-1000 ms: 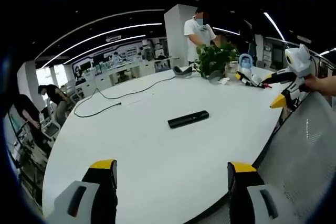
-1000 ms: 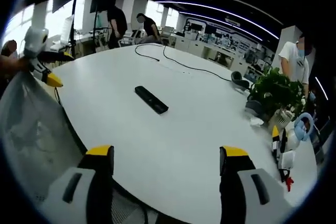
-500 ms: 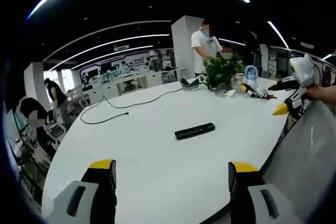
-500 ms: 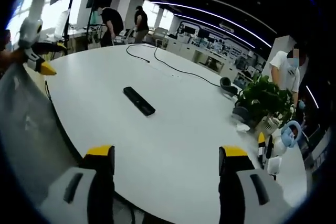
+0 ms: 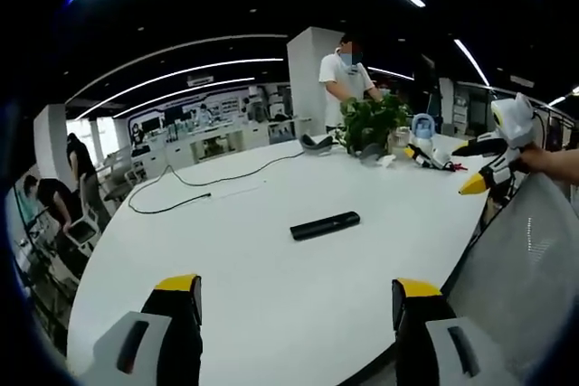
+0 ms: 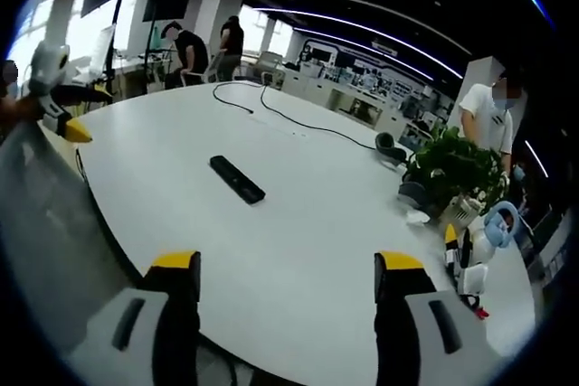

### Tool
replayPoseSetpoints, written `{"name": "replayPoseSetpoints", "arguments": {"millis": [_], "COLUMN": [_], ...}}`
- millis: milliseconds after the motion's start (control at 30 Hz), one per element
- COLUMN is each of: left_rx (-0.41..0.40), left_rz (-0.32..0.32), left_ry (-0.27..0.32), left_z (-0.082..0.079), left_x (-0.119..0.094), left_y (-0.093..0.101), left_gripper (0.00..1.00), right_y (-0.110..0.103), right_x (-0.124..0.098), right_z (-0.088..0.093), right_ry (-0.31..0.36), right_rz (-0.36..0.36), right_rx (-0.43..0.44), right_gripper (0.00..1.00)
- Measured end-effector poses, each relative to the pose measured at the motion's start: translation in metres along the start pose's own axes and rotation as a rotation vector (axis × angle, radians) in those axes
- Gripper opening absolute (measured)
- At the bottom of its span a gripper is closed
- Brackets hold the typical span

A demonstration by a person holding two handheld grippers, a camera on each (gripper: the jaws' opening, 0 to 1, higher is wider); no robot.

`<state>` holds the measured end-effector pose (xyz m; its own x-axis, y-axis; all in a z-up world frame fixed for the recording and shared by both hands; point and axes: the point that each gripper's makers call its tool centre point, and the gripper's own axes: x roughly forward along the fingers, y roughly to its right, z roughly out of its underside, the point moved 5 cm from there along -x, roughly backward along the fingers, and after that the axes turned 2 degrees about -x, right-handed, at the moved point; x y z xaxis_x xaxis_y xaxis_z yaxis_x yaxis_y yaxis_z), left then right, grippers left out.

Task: Press the specified remote control buttons in sequence, fully releasing each button before pressing the next.

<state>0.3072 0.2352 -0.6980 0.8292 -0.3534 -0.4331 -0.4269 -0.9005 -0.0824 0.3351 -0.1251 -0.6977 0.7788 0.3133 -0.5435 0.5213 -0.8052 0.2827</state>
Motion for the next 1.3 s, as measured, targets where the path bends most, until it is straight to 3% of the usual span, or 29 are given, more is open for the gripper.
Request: {"name": "replayPoseSetpoints", "arguments": {"millis": [100, 400, 667, 733, 800, 933, 1000, 1100, 1300], "left_rx": [0.006, -0.016, -0.011, -0.045, -0.090, -0.095, -0.127, -0.161, -0.133], "left_rz": [-0.006, 0.000, 0.090, 0.156, 0.159, 0.130, 0.152, 0.192, 0.205], "left_ry": [-0.011, -0.044, -0.047, 0.004, 0.024, -0.038, -0.051, -0.020, -0.032], "left_z": [0.001, 0.004, 0.003, -0.002, -0.006, 0.000, 0.001, -0.006, -0.012], "left_x": [0.000, 0.000, 0.003, 0.003, 0.002, 0.003, 0.003, 0.003, 0.014], "left_y": [-0.001, 0.001, 0.012, 0.018, 0.018, 0.012, 0.013, 0.016, 0.014], "left_gripper": [0.90, 0.90, 0.89, 0.89, 0.91, 0.91, 0.91, 0.91, 0.91], "right_y": [-0.001, -0.007, 0.002, 0.003, 0.002, 0.000, 0.000, 0.001, 0.003], "right_x": [0.000, 0.004, 0.002, 0.002, 0.003, 0.002, 0.002, 0.001, 0.000], "right_z": [-0.002, 0.003, 0.004, 0.004, 0.005, 0.005, 0.004, 0.003, 0.004], "right_ry": [0.015, -0.029, -0.016, -0.015, -0.016, -0.025, -0.021, -0.012, -0.003], "right_rz": [-0.009, -0.049, -0.021, -0.020, -0.027, -0.029, -0.028, -0.025, -0.021], "right_rx": [0.005, -0.025, 0.044, 0.064, 0.077, 0.077, 0.076, 0.088, 0.114], "right_gripper": [0.80, 0.79, 0.78, 0.77, 0.78, 0.77, 0.76, 0.74, 0.73]}}
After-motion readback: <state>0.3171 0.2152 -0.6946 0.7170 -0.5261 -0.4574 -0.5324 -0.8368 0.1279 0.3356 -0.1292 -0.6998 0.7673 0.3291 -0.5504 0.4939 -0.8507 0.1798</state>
